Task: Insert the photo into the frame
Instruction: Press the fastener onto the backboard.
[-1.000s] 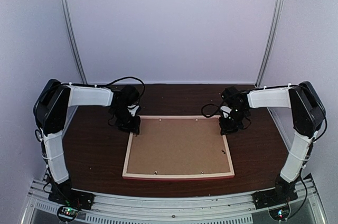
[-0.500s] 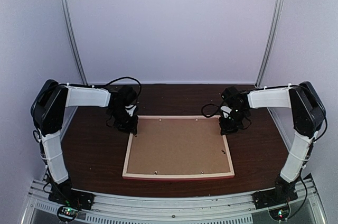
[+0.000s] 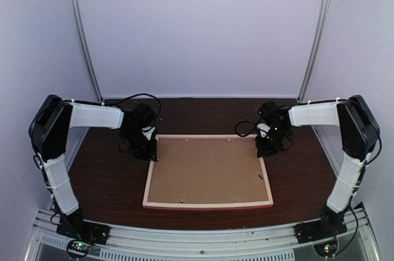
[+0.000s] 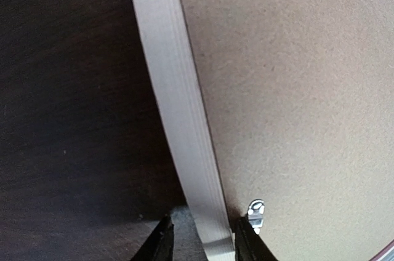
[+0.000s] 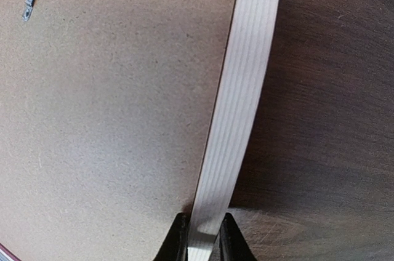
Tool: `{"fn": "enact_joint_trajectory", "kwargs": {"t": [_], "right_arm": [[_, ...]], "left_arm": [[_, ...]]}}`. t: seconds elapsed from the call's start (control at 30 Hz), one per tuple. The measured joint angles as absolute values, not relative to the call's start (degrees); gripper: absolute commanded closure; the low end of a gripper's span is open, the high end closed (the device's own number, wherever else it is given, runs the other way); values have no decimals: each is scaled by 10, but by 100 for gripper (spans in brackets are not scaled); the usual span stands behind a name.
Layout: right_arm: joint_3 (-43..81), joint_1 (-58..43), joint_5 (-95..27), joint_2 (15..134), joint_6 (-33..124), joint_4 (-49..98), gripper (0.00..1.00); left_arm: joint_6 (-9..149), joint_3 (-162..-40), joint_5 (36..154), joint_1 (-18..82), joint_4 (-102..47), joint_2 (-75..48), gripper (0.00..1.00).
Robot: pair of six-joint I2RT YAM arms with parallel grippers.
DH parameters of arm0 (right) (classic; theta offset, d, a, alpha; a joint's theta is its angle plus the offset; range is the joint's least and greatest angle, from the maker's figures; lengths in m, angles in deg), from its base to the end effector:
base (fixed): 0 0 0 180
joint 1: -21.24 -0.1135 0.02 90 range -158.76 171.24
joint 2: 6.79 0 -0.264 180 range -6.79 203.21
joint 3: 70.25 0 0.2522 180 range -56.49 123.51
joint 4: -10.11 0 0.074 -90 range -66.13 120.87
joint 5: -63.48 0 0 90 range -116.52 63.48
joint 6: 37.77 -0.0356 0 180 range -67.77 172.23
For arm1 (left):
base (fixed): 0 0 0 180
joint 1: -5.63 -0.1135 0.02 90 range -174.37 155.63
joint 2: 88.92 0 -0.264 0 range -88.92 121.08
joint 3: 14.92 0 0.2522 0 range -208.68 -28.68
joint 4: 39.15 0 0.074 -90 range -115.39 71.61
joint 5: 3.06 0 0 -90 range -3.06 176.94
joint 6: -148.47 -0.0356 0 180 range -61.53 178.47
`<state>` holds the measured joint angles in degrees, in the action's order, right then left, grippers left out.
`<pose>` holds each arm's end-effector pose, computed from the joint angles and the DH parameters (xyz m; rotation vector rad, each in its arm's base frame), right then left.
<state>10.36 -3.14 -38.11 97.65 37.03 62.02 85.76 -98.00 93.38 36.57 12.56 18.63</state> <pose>0.3098 0.1482 0.1617 -0.2733 2.9363 0.4065 0.3027 -0.1861 0.1545 0.1148 2.9663 -0.3209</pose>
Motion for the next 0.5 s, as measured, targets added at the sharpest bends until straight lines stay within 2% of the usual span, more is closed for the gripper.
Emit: {"fn": "enact_joint_trajectory", "kwargs": {"t": [0.5], "right_arm": [[103,-31,-382,977,368,620,86]], "left_arm": [[861,-984,918,365,161,159,44]]}}
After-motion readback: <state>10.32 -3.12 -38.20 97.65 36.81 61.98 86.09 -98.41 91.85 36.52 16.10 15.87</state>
